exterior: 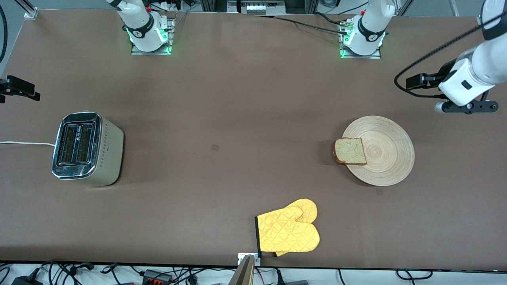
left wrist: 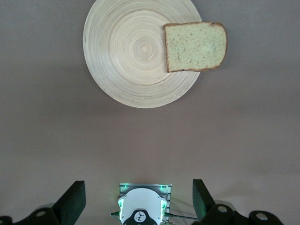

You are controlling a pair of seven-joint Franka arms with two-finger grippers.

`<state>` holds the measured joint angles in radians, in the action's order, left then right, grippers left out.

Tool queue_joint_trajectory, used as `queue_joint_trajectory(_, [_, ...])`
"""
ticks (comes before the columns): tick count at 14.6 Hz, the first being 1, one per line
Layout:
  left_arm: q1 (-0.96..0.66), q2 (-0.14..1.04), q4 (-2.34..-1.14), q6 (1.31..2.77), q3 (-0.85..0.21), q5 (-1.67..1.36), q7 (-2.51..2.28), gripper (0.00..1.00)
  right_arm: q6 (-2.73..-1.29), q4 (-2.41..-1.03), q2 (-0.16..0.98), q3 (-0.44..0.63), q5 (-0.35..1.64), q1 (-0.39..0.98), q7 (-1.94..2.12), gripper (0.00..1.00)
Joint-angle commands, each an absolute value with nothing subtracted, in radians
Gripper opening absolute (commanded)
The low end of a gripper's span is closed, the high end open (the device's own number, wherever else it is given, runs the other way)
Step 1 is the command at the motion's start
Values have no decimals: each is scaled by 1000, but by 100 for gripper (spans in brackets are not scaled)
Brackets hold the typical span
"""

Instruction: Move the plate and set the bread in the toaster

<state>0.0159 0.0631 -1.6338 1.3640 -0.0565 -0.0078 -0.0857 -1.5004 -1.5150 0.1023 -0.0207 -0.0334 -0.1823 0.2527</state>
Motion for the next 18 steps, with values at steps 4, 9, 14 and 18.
queue_joint_trajectory(4, [202,288,-1487,1335,-57,-8,128,100,-1486,-1499,110,-25,-14,-199,252,100])
queue_joint_trajectory(9, [398,455,-1471,1345,-57,-201,354,100,-1486,-1499,113,-25,-14,-199,252,100])
queue_joint_trajectory(14, [544,622,-1470,1347,-57,-452,513,100,-1486,-1499,114,-23,-14,-204,252,100])
queue_joint_trajectory(18, [578,696,-1473,1484,-57,-569,765,100,-1486,-1499,114,-23,-12,-210,252,100])
